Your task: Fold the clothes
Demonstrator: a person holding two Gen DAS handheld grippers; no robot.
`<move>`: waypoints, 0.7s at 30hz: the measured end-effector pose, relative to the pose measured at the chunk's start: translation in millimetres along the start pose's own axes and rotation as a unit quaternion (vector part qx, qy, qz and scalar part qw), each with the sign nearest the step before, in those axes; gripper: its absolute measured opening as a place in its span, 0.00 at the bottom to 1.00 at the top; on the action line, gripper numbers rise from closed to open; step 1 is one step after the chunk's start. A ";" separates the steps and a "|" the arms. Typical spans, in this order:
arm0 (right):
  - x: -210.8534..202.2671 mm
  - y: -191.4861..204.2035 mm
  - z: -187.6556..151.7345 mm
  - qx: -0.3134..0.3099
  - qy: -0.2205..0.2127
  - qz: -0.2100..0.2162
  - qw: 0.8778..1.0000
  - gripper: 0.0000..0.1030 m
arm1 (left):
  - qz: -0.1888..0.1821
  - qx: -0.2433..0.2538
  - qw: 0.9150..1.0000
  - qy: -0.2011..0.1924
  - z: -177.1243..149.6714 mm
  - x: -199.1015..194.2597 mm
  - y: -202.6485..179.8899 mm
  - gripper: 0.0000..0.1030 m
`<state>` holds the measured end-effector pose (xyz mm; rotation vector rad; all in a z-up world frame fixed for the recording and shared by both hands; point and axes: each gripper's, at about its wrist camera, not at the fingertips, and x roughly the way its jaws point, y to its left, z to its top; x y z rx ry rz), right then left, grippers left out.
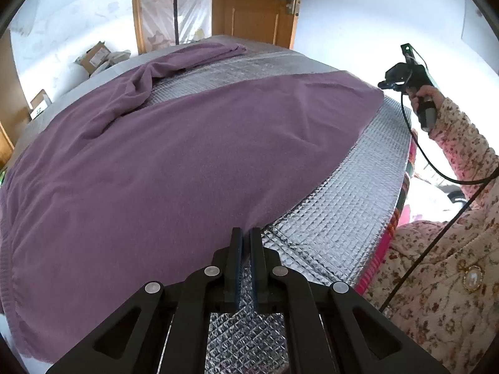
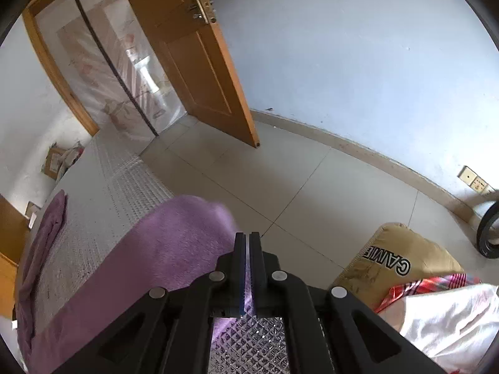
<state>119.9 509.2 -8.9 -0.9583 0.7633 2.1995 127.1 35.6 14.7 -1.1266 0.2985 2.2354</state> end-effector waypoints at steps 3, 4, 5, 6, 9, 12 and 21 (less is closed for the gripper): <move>-12.0 7.9 -4.2 -0.015 -0.029 -0.023 0.999 0.04 | -0.002 -0.009 1.000 -0.004 -0.5 -3.8 3.5 0.04; -17.0 11.9 -5.1 -0.023 -0.036 -0.020 0.999 0.04 | -0.002 -0.014 1.000 -0.008 0.3 -5.5 5.4 0.04; -22.2 16.4 -6.3 -0.033 -0.045 -0.017 0.998 0.04 | -0.001 -0.020 1.000 -0.013 1.8 -7.5 7.9 0.04; -30.3 28.2 -9.8 -0.057 -0.059 -0.005 0.997 0.04 | -0.001 -0.026 0.999 -0.018 3.3 -9.5 10.4 0.04; -41.1 58.4 -25.6 -0.121 -0.060 0.051 0.990 0.10 | 0.000 -0.045 0.998 -0.035 7.7 -15.5 17.8 0.06; -31.7 93.2 -50.7 -0.197 -0.020 0.109 0.974 0.11 | 0.005 -0.063 0.997 -0.050 12.1 -20.5 25.3 0.12; -24.3 126.3 -62.2 -0.250 0.002 0.077 0.965 0.11 | 0.052 -0.062 0.994 -0.069 40.4 -24.0 49.2 0.13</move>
